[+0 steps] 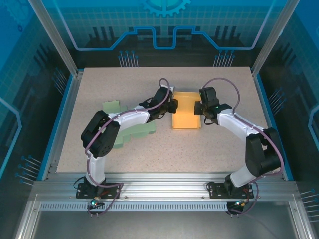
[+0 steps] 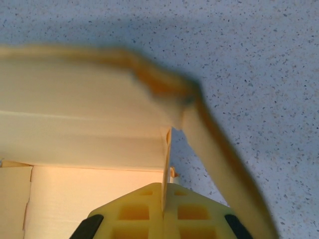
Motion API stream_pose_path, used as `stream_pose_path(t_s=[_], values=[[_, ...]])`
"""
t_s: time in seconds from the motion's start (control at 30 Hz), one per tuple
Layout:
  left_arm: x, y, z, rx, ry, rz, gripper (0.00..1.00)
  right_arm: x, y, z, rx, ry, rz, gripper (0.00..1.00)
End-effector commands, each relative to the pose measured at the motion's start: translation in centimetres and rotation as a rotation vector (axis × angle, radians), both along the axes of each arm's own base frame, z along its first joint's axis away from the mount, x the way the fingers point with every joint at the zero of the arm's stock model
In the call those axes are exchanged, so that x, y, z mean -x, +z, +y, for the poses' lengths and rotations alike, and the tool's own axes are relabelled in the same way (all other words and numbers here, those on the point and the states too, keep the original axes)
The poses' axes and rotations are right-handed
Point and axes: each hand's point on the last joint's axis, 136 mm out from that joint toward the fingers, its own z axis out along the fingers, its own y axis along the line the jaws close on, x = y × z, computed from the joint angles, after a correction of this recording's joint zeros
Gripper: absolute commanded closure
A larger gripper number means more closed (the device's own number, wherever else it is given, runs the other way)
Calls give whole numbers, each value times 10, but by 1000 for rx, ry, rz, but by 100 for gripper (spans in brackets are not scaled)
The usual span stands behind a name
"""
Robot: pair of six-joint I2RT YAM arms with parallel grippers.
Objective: Fold the paper box
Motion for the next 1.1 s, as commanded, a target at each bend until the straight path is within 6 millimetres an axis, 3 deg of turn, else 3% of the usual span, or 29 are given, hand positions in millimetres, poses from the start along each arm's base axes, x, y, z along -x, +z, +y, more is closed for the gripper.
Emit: stream_pose_path(t_s=[0.0, 0.23, 0.4, 0.67, 1.07], values=[[-2, 31, -28, 166, -5, -49, 81, -6, 11, 45, -101, 81, -72, 96], [-17, 41, -24, 163, 47, -99, 81, -14, 18, 60, -124, 75, -109, 96], [-23, 32, -21, 164, 78, -91, 80, -20, 11, 63, -117, 62, -90, 96], [-8, 0, -19, 199, 69, -26, 76, -10, -5, 62, -126, 60, -73, 97], [15, -29, -19, 279, 57, 52, 75, 3, -18, 66, -116, 78, -56, 97]])
